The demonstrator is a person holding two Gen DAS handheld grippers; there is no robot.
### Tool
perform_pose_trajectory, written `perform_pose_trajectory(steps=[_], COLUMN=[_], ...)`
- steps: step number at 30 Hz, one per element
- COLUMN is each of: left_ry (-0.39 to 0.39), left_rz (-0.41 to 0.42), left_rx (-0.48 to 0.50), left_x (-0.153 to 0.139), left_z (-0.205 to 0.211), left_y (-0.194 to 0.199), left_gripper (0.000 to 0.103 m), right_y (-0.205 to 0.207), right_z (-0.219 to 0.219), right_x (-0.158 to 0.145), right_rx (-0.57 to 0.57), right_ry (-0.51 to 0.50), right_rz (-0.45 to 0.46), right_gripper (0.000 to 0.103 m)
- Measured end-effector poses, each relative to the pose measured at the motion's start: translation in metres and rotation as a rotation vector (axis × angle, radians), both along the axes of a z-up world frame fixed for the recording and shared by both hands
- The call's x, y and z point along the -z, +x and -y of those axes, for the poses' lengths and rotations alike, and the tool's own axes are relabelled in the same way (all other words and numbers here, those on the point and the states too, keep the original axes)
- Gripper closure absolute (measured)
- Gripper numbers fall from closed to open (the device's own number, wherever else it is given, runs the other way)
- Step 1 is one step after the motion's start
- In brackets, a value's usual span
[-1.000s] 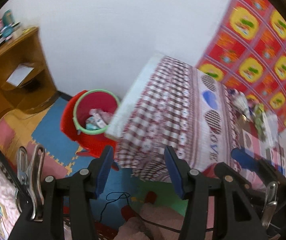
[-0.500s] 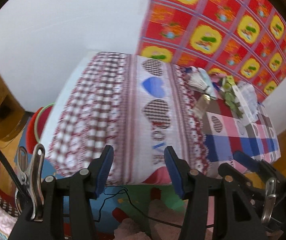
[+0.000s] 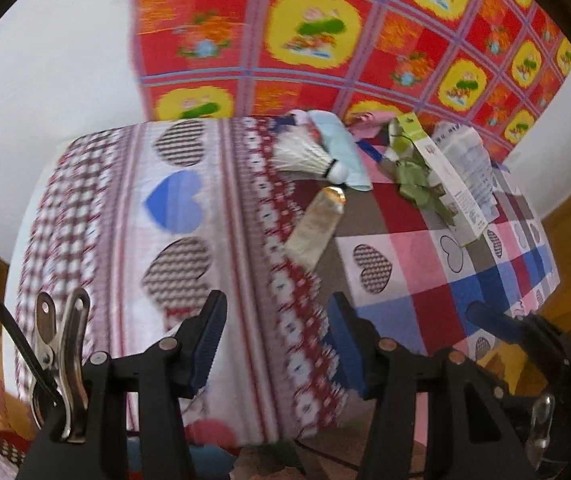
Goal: Collect trash
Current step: 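Lower the left gripper onto the clear lotion tube and close on it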
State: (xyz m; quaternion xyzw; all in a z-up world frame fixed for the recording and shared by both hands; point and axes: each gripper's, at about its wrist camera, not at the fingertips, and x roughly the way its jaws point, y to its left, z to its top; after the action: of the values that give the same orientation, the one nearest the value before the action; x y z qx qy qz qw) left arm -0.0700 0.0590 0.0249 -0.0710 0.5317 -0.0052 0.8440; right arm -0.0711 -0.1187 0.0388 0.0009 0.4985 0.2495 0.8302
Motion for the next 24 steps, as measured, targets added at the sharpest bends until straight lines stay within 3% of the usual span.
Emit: perform_pose_trajectory(steps=[12, 24], left_ry=[0.037, 0.126], left_rz=[-0.083, -0.158], left_rx=[0.137, 0.188], left_x=[0.05, 0.092], left_z=[0.048, 0.063], left_y=[0.086, 0.129], left_gripper=[0.048, 0.048], right_y=[0.049, 0.072], right_z=[0.044, 0.061], right_x=[0.029, 0.04], right_rx=[0.011, 0.009], right_ry=[0.016, 0.034], right_rz=[-0.069, -0.105], right_gripper=[0.04, 0.04])
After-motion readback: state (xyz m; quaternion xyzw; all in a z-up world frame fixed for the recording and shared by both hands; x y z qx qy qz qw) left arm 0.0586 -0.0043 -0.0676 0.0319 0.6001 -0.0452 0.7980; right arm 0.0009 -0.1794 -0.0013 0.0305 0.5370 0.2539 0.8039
